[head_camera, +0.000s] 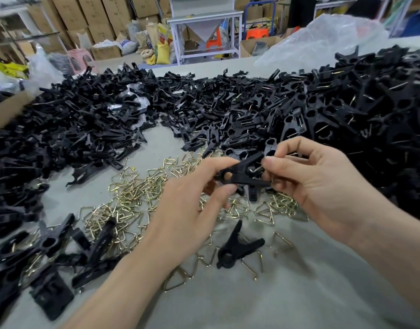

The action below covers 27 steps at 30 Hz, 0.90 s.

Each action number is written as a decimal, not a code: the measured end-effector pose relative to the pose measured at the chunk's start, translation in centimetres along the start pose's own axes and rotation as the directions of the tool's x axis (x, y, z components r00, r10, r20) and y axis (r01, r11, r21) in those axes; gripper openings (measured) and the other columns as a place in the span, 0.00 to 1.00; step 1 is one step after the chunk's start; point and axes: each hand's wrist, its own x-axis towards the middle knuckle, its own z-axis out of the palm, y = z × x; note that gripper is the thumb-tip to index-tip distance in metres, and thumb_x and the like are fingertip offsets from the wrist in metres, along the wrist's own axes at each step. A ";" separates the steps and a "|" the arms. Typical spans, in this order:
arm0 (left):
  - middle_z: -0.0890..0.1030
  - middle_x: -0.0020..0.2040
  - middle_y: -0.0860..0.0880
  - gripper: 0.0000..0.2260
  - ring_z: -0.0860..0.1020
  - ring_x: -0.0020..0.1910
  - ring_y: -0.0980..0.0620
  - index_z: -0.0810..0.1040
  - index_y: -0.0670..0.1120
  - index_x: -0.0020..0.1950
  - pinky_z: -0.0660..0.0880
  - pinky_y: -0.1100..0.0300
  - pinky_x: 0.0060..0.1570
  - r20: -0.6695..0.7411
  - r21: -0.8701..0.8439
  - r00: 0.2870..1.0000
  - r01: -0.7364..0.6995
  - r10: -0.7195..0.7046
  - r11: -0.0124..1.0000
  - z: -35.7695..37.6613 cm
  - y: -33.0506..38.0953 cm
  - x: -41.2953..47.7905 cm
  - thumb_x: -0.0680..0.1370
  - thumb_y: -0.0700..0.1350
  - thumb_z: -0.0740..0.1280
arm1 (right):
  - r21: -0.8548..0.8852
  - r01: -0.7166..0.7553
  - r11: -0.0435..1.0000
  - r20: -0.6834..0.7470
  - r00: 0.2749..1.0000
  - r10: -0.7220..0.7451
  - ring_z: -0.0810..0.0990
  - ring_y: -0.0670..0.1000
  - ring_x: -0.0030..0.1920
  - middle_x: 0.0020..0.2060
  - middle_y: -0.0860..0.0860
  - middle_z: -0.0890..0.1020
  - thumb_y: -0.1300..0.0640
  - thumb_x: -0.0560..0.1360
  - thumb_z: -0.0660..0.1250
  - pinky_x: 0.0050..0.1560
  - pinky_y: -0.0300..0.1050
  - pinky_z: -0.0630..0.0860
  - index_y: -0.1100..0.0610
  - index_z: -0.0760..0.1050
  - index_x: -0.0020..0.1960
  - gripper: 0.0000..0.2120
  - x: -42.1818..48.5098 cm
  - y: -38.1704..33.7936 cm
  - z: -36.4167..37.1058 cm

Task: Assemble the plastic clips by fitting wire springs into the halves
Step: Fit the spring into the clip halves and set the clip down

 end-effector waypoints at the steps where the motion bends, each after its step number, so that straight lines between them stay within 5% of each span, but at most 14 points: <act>1: 0.81 0.36 0.58 0.15 0.81 0.39 0.62 0.72 0.59 0.61 0.73 0.73 0.45 -0.004 0.004 1.000 -0.010 0.010 1.000 0.0 0.0 0.0 0.78 0.44 0.64 | 0.017 -0.011 1.000 0.010 1.000 0.011 0.79 0.48 0.29 0.27 0.52 0.80 0.64 0.59 0.71 0.27 0.33 0.73 0.59 0.73 0.35 0.08 0.0 0.1 0.0; 5: 0.80 0.34 0.58 0.13 0.79 0.37 0.63 0.74 0.55 0.61 0.67 0.77 0.38 -0.016 0.016 1.000 -0.014 0.014 1.000 0.0 -0.1 0.0 0.78 0.43 0.64 | 0.088 -0.023 0.996 0.016 1.000 0.022 0.79 0.47 0.29 0.28 0.52 0.80 0.64 0.60 0.71 0.27 0.32 0.73 0.58 0.73 0.35 0.07 0.1 0.0 0.0; 12: 0.80 0.34 0.58 0.12 0.80 0.37 0.61 0.75 0.53 0.62 0.72 0.72 0.41 -0.001 -0.008 1.000 -0.002 0.002 1.000 0.0 -0.3 -0.1 0.78 0.44 0.65 | 0.121 -0.017 0.993 0.002 1.000 0.017 0.79 0.46 0.29 0.28 0.51 0.79 0.65 0.60 0.71 0.26 0.32 0.72 0.58 0.73 0.34 0.07 -0.1 -0.2 0.0; 20: 0.82 0.37 0.54 0.13 0.80 0.36 0.59 0.74 0.57 0.60 0.75 0.68 0.43 0.011 -0.013 1.000 0.001 -0.001 1.000 0.1 -0.2 0.0 0.77 0.45 0.66 | -0.122 0.142 0.982 0.031 0.990 -0.140 0.79 0.46 0.29 0.27 0.51 0.79 0.67 0.65 0.72 0.31 0.34 0.75 0.60 0.73 0.35 0.08 -0.3 -0.4 0.0; 27: 0.80 0.32 0.53 0.12 0.80 0.35 0.58 0.78 0.50 0.60 0.71 0.71 0.42 0.026 0.006 0.999 0.029 -0.029 1.000 0.0 -0.2 -0.1 0.77 0.46 0.68 | -0.251 0.250 0.935 0.033 0.968 -0.250 0.77 0.47 0.27 0.27 0.53 0.80 0.69 0.68 0.72 0.31 0.35 0.75 0.58 0.74 0.35 0.10 -0.3 -0.3 -0.2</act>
